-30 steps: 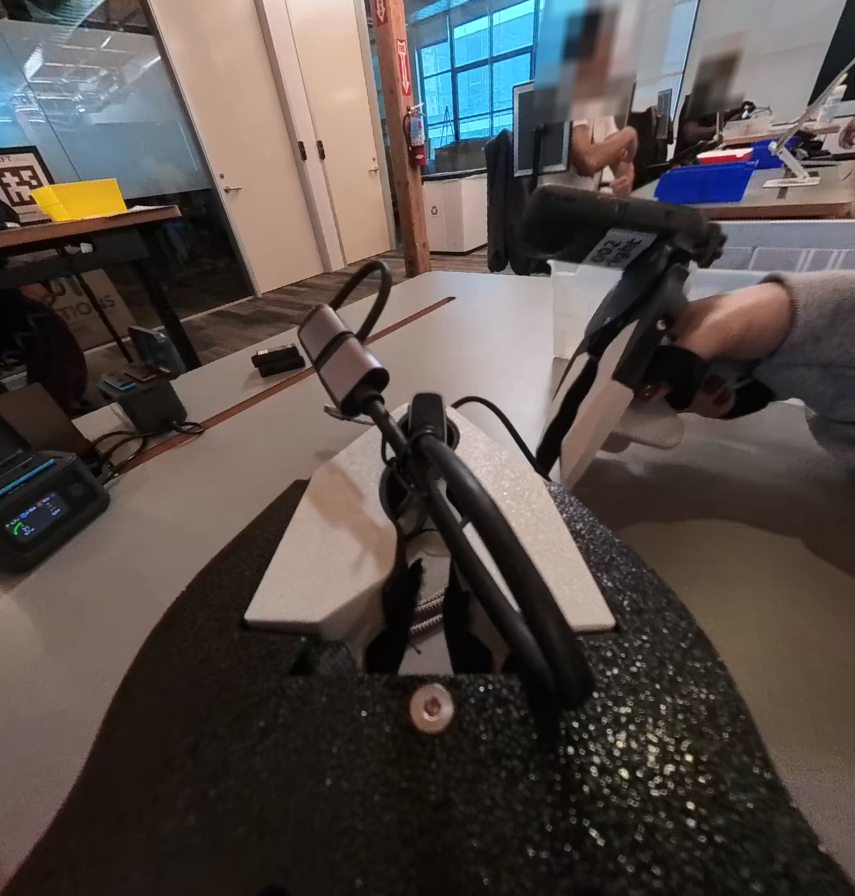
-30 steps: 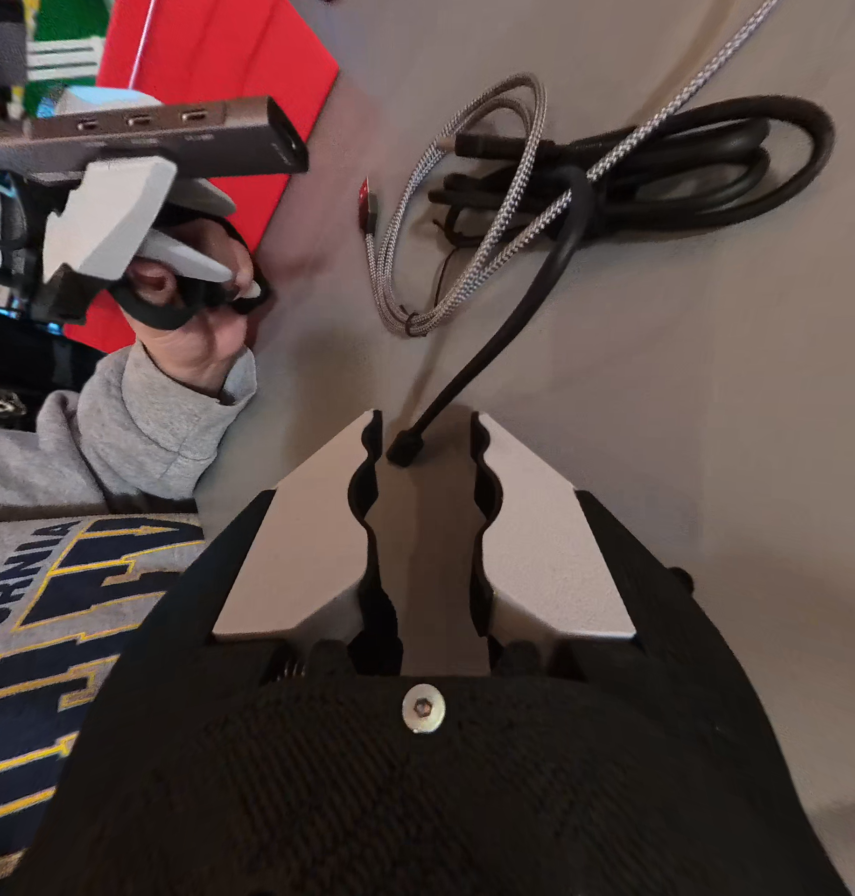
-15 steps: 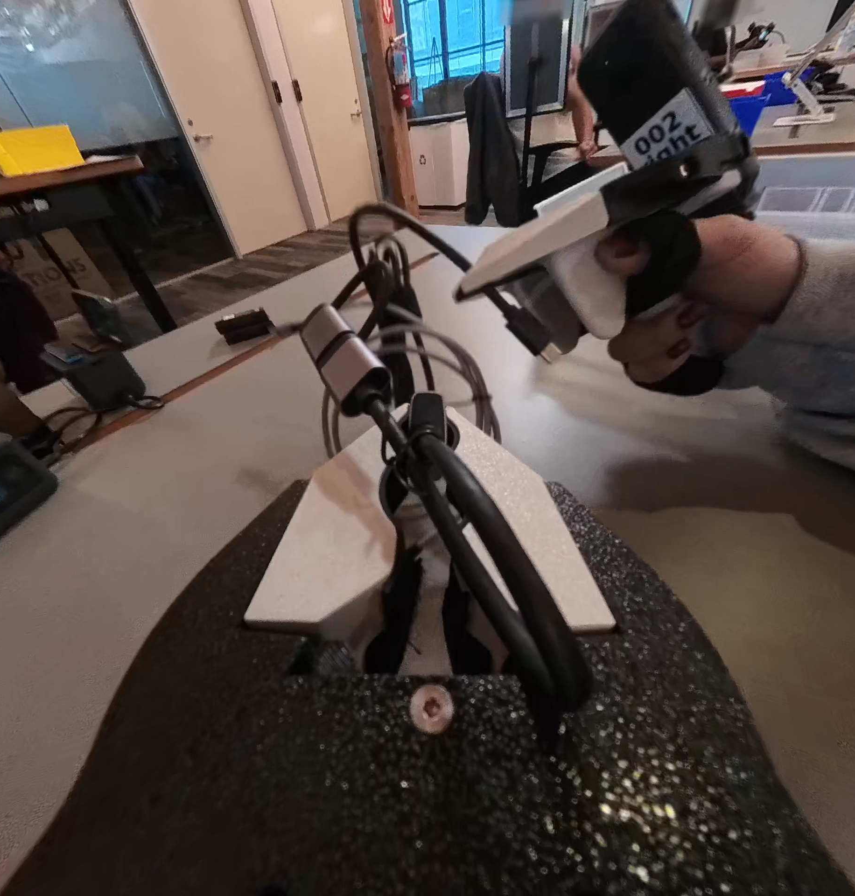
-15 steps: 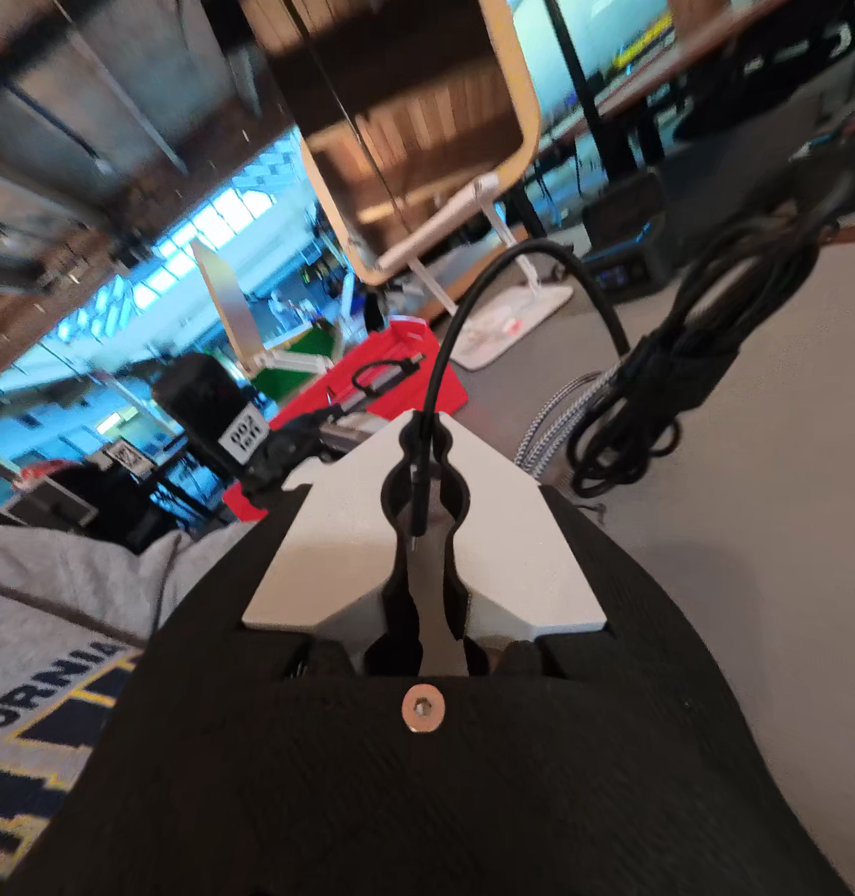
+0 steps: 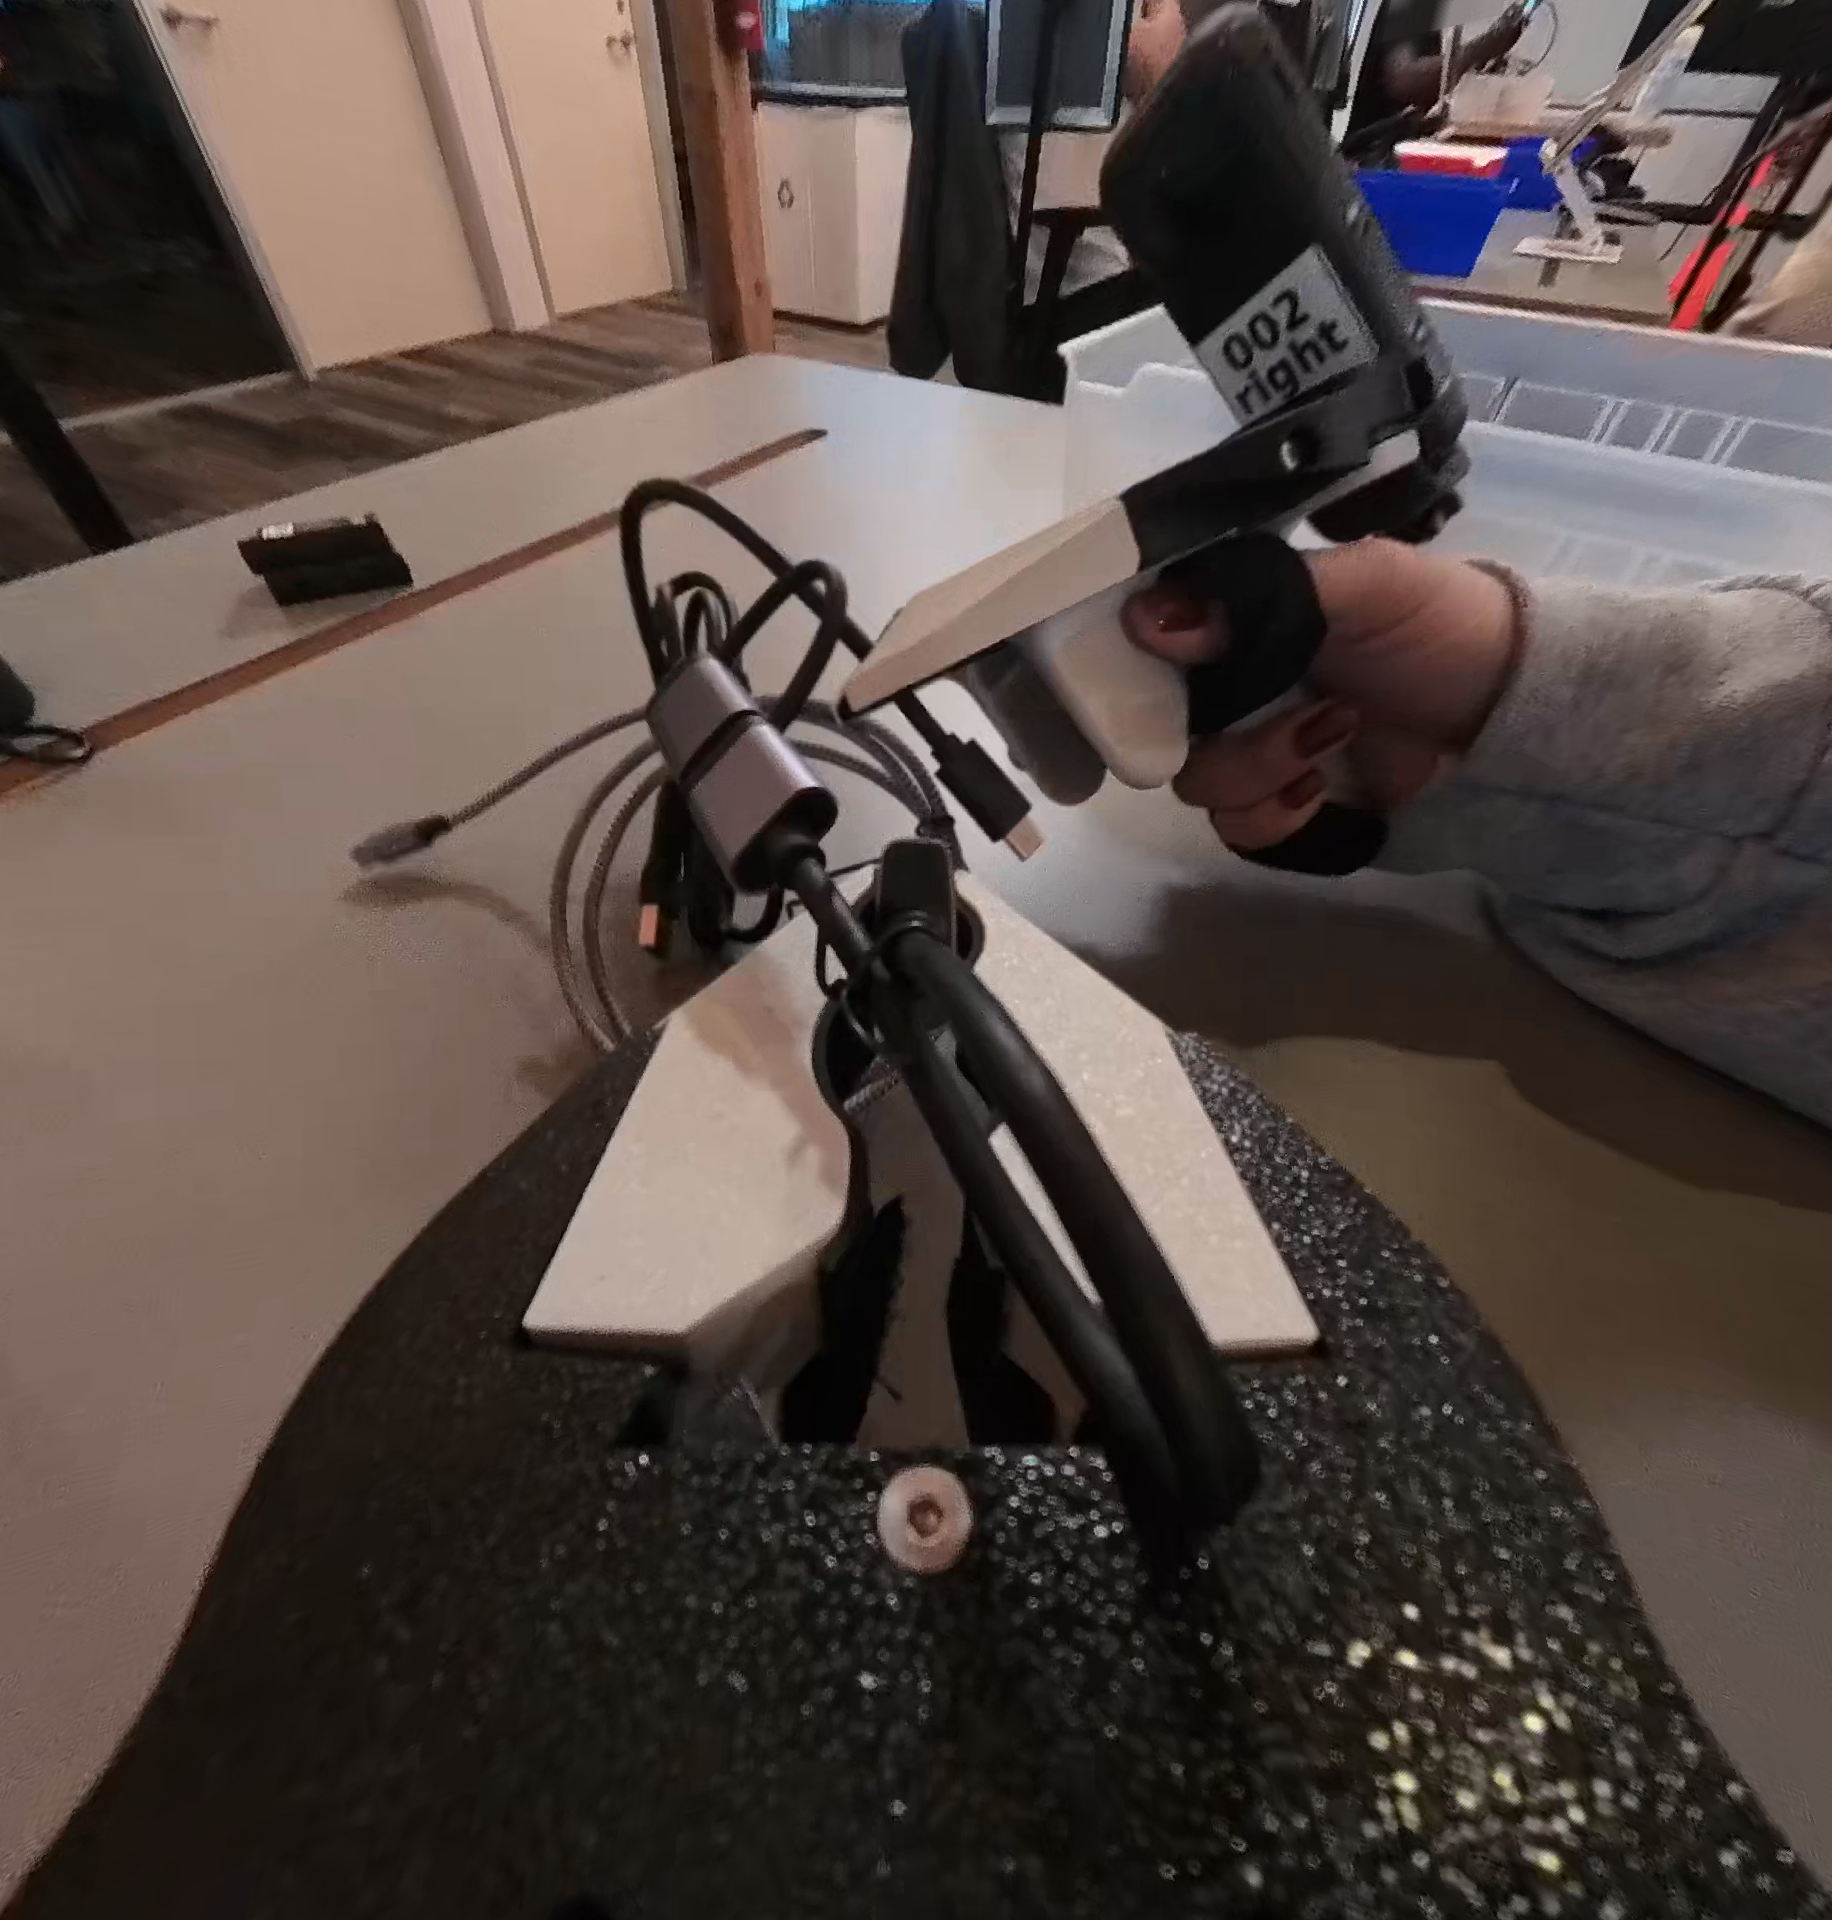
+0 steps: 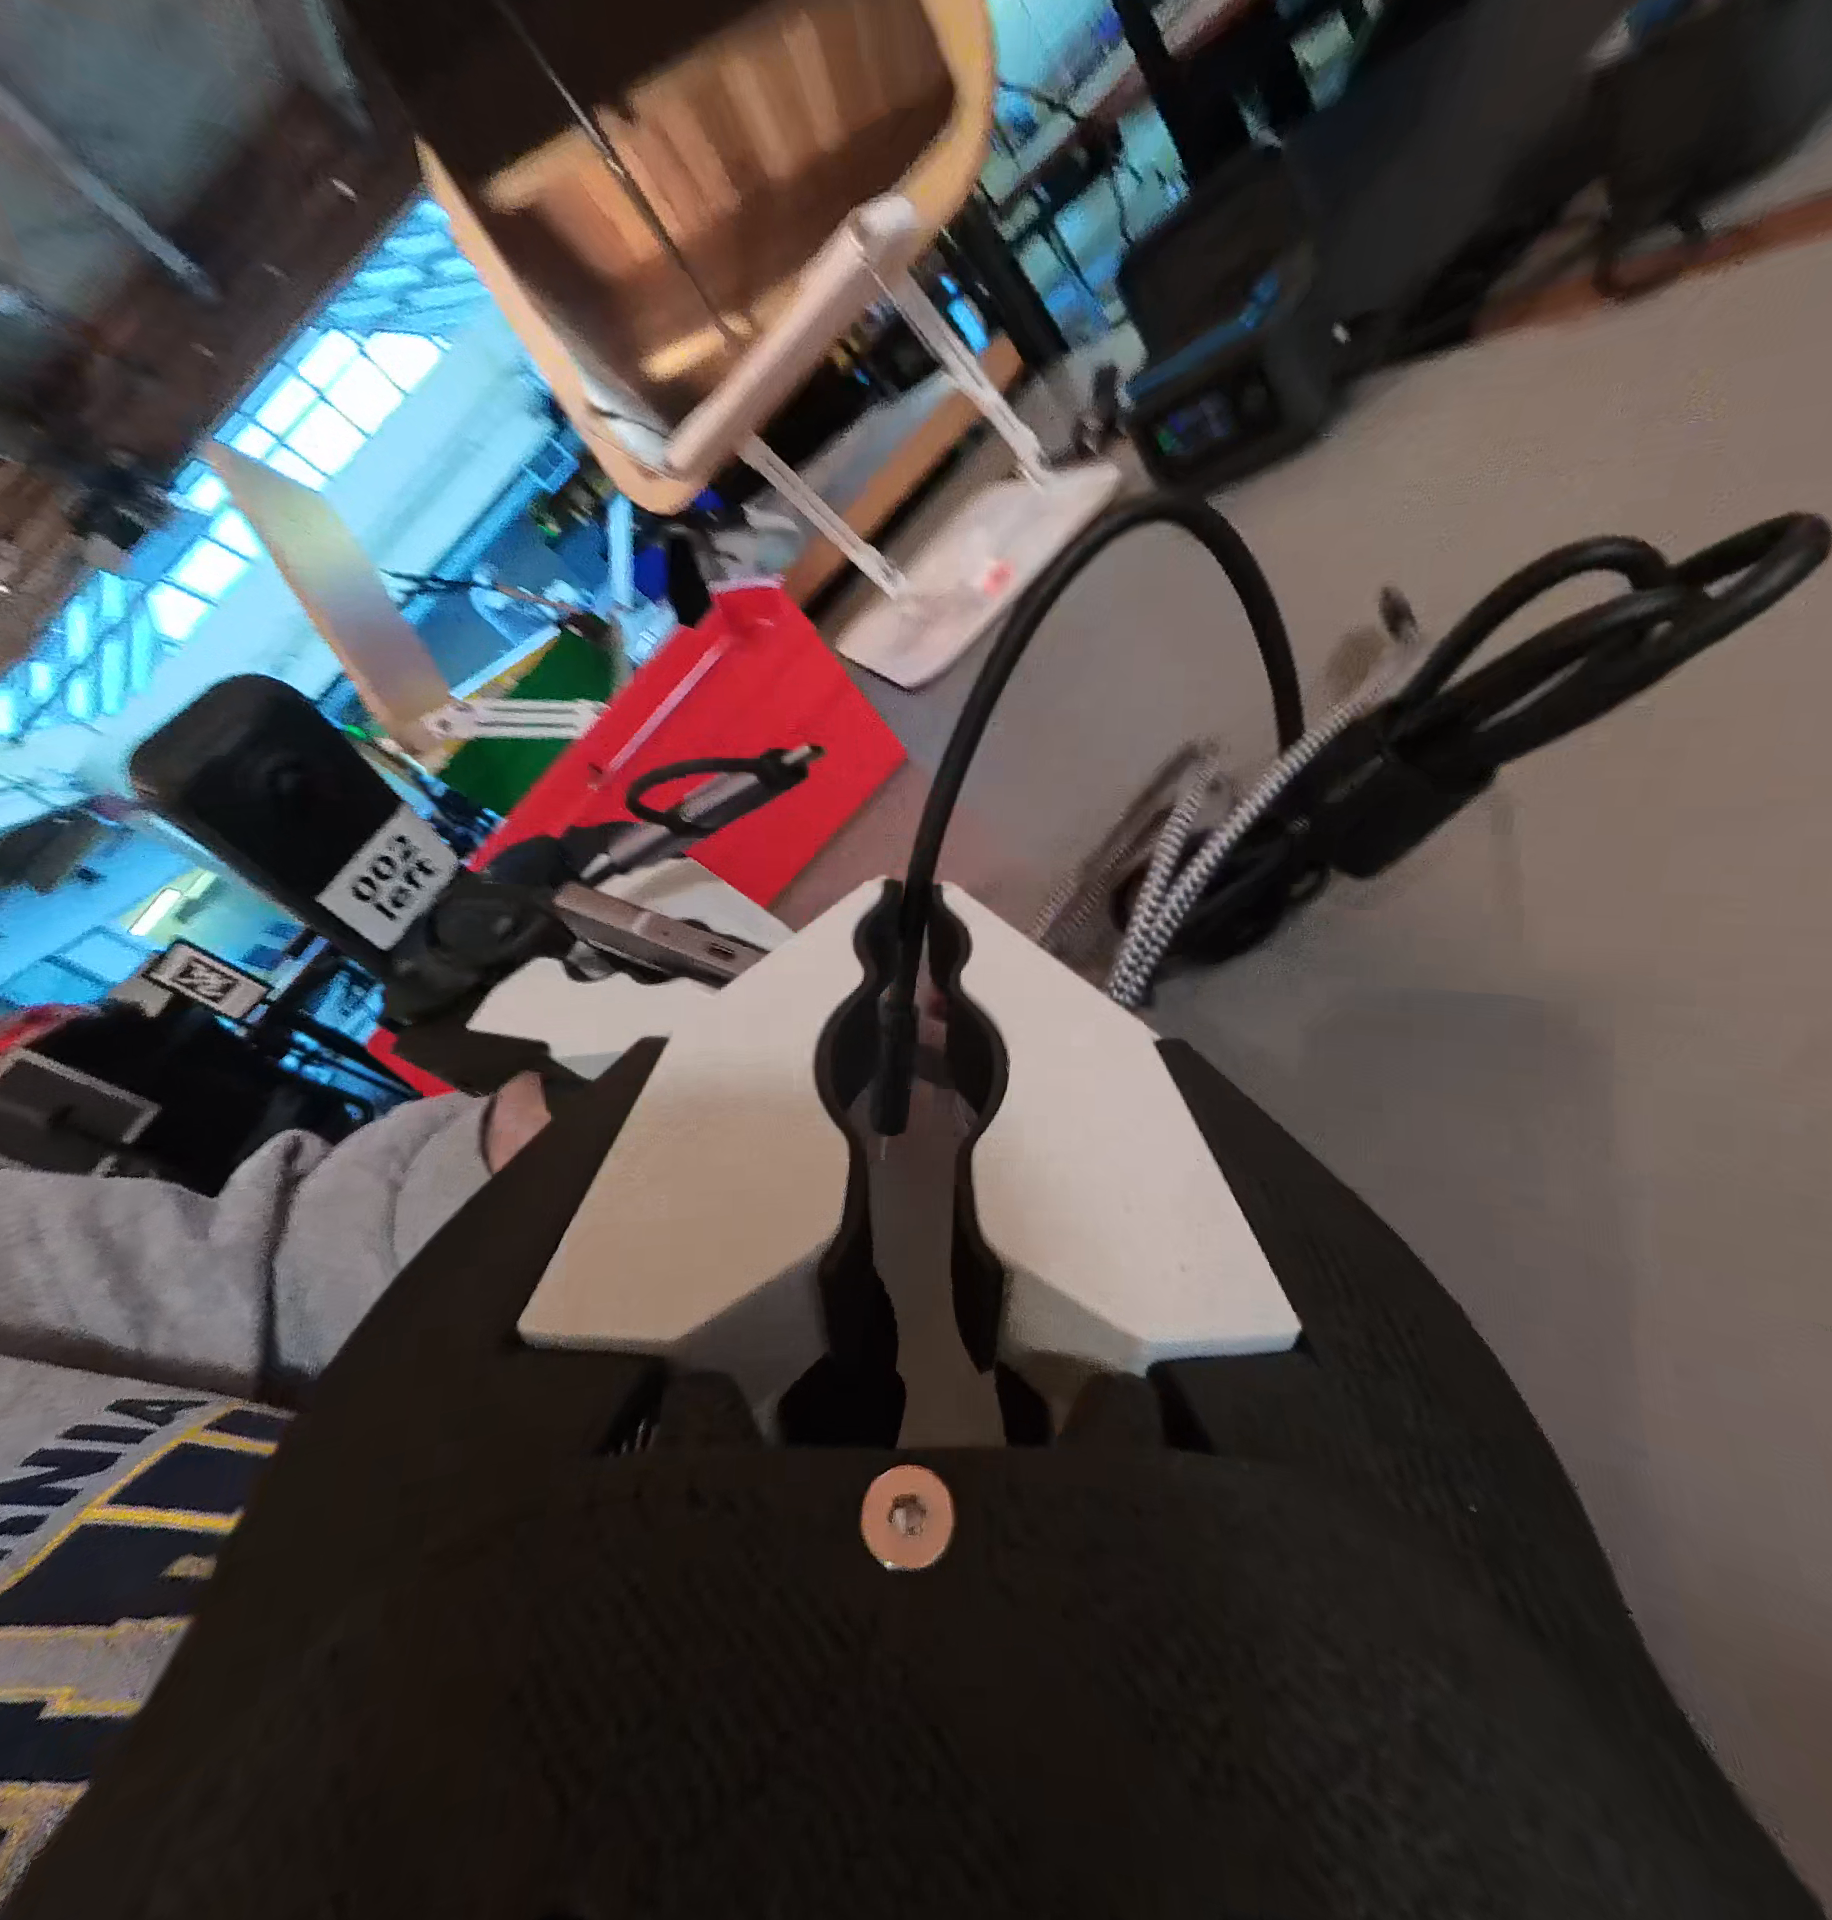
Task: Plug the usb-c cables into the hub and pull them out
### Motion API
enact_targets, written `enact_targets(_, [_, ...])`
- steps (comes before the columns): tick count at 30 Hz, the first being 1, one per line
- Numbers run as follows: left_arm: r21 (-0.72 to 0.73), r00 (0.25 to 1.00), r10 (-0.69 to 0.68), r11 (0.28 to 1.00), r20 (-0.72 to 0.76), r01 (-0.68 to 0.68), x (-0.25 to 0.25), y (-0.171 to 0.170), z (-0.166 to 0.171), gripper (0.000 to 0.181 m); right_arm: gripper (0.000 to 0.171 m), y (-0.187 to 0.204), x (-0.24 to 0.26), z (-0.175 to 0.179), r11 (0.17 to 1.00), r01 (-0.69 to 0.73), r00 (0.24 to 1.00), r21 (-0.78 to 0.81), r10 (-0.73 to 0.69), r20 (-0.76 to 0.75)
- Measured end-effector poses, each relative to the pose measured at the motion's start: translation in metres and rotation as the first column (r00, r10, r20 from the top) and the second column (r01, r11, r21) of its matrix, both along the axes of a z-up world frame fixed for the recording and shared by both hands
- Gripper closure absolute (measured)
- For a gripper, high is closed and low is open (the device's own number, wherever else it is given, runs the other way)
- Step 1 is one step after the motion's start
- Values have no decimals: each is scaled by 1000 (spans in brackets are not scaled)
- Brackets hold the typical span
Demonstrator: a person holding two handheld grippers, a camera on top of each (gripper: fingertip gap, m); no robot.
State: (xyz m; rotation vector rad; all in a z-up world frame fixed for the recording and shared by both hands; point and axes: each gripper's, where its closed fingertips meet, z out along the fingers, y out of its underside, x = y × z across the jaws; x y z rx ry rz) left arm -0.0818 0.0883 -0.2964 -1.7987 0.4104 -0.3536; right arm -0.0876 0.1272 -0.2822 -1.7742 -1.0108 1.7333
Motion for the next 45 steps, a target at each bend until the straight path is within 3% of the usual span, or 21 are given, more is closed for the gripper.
enact_targets(4, [-35,1000,0,999,12,0,0,1,-6,174,167,3,8,-15,1000,-22,992,3,21,127])
enact_targets(9, [-54,1000,-1,999,-31,-1,2,1,-11,174,149,-6,21,-40,994,-111,940,17,100,325])
enact_targets(18, [-73,999,-16,997,-42,13,4,0,-14,174,144,-19,28,-36,956,-178,936,-233,238,258])
enact_targets(20, [-73,999,-18,997,-32,16,4,0,-13,174,150,-18,30,-36,953,-181,937,-244,243,252])
enact_targets(22, [-73,1000,-16,997,-23,15,3,0,-12,174,165,-19,30,-33,956,-193,938,-220,246,244])
enact_targets(31, [-75,993,-100,992,56,104,17,-5,-7,174,171,-16,12,14,988,-153,988,32,154,-14])
enact_targets(37, [-67,971,-190,977,147,201,30,-12,-1,174,171,-10,9,5,992,-122,993,43,122,2])
enact_targets(43, [-96,981,-165,980,104,175,27,-10,-7,174,171,0,19,-30,994,-105,968,12,99,229])
enact_targets(45, [-102,983,-162,980,83,170,27,-10,-9,174,164,1,25,-37,995,-102,950,3,96,297])
